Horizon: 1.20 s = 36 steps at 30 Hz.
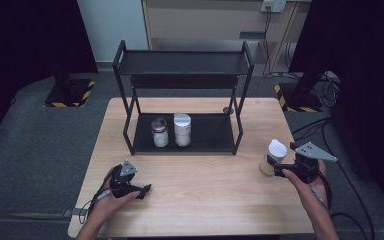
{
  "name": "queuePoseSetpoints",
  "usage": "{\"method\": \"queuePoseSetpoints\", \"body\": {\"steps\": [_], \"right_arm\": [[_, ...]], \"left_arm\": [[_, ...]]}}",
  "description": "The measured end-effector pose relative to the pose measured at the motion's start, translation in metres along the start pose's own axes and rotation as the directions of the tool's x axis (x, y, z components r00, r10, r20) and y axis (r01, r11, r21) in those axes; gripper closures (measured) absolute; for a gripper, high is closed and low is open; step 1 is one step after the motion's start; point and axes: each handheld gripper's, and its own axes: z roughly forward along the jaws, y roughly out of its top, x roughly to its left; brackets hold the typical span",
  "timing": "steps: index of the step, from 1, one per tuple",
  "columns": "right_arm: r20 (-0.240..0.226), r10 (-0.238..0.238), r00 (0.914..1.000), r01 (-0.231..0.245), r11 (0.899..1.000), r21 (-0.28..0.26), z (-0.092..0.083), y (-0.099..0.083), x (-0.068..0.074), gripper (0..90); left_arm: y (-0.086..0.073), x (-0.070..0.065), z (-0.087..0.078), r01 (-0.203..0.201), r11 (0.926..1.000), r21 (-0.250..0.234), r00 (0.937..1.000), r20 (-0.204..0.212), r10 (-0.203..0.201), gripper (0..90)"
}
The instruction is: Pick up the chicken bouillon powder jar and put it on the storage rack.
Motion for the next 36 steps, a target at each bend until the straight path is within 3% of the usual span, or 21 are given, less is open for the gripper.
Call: {"method": "queuePoseSetpoints", "body": {"steps": [36], "right_arm": [[-0.002, 0.040, 0.9992, -0.039, 0.995, 0.096, 0.026, -0.020, -0.009, 3.5]], "left_arm": [[0.000, 0.000, 0.000, 0.000, 1.0000, 0.000, 1.0000, 0.000, 0.000, 0.0]]}}
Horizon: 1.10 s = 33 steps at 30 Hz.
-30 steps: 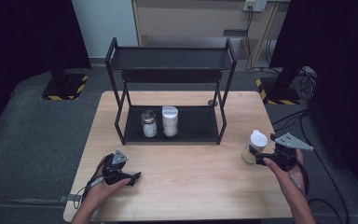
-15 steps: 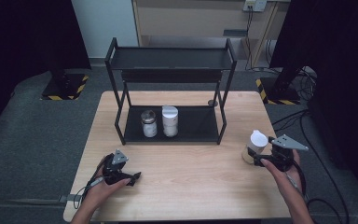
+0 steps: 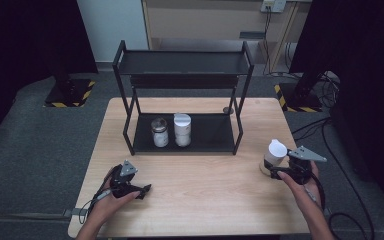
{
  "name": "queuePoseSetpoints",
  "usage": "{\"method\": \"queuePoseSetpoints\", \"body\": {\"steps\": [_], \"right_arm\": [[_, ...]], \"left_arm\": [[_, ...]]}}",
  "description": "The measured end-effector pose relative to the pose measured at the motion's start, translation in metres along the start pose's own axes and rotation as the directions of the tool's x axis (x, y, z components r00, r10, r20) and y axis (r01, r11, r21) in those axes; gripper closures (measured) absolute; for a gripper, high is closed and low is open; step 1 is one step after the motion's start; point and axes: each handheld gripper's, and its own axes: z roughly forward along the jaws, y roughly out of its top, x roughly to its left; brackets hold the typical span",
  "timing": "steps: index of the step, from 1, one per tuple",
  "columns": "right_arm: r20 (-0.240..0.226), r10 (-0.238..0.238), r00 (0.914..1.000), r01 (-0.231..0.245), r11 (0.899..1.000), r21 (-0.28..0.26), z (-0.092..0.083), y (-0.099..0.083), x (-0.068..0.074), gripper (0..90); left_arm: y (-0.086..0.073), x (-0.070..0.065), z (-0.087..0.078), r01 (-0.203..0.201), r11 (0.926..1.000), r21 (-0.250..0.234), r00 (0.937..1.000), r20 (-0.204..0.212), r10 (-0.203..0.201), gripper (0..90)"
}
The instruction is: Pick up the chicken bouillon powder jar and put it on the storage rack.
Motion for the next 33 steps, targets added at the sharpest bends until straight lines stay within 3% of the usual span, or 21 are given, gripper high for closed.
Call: {"method": "queuePoseSetpoints", "body": {"steps": [33], "right_arm": [[0.001, 0.026, 0.9997, -0.026, 0.999, 0.042, 0.014, -0.009, -0.004, 3.7]], "left_arm": [[0.000, 0.000, 0.000, 0.000, 1.0000, 0.000, 1.0000, 0.000, 0.000, 0.0]]}}
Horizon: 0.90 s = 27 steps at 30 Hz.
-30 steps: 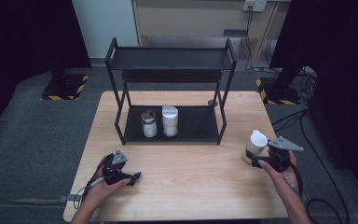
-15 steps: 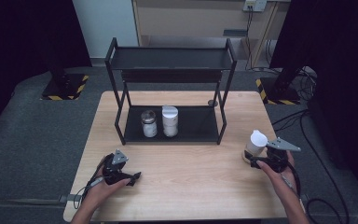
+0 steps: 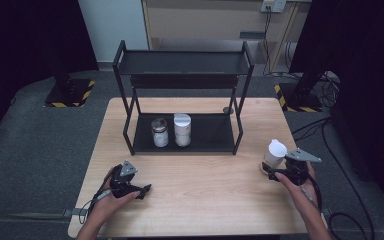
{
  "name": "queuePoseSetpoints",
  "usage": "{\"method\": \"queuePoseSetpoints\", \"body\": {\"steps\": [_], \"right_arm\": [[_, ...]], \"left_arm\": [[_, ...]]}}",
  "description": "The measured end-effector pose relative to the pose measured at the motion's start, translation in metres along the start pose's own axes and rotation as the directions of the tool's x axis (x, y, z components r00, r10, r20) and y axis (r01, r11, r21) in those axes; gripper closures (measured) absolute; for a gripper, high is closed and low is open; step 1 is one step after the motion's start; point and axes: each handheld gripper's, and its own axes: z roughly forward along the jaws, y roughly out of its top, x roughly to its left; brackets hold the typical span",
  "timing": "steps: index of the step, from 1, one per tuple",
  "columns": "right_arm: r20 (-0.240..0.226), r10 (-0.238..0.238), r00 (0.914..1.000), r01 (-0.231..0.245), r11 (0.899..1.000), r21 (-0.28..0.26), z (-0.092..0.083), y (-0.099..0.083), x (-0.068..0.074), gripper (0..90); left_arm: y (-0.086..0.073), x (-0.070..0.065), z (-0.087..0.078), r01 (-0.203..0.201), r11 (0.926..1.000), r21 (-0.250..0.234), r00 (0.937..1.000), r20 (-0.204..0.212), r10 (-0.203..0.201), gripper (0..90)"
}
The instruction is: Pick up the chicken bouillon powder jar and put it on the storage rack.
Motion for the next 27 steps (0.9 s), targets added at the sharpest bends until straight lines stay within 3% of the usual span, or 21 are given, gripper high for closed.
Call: {"method": "queuePoseSetpoints", "body": {"steps": [27], "right_arm": [[0.005, 0.009, 0.9999, -0.009, 1.000, 0.024, 0.0073, -0.0037, -0.0020, 4.7]], "left_arm": [[0.0000, 0.0000, 0.0000, 0.000, 1.0000, 0.000, 1.0000, 0.000, 0.000, 0.0]]}}
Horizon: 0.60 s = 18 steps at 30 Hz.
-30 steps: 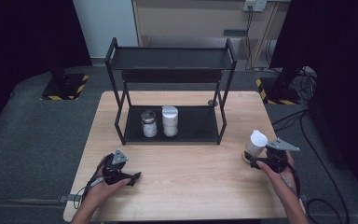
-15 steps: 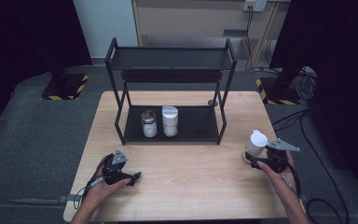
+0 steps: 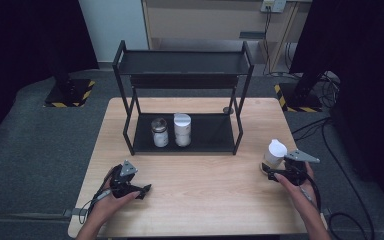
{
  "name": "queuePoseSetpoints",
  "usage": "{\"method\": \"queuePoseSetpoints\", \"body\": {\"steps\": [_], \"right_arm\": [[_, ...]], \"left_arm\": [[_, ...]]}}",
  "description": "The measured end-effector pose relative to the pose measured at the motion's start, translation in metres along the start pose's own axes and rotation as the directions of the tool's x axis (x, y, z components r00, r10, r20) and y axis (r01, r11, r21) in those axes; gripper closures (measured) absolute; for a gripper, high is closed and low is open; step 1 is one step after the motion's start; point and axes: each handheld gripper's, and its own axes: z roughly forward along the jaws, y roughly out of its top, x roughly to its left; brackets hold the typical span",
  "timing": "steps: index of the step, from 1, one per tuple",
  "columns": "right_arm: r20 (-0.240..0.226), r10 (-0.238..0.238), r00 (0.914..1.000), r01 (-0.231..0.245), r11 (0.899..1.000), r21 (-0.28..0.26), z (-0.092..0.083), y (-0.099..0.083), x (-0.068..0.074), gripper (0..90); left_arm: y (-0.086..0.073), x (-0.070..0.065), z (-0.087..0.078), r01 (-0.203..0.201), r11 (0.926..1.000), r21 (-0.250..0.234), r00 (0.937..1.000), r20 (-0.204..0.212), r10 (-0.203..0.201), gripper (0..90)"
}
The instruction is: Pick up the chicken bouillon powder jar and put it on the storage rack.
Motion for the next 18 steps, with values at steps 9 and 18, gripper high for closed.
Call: {"method": "queuePoseSetpoints", "body": {"steps": [9, 18], "right_arm": [[0.006, 0.003, 1.0000, -0.003, 1.000, 0.009, 0.0024, -0.0006, -0.0001, 5.2], [0.003, 0.001, 1.0000, -0.001, 1.000, 0.017, 0.0068, -0.0007, 0.0016, 6.2]], "left_arm": [[0.0000, 0.0000, 0.0000, 0.000, 1.0000, 0.000, 1.0000, 0.000, 0.000, 0.0], [0.0000, 0.0000, 0.0000, 0.000, 1.0000, 0.000, 1.0000, 0.000, 0.000, 0.0]]}}
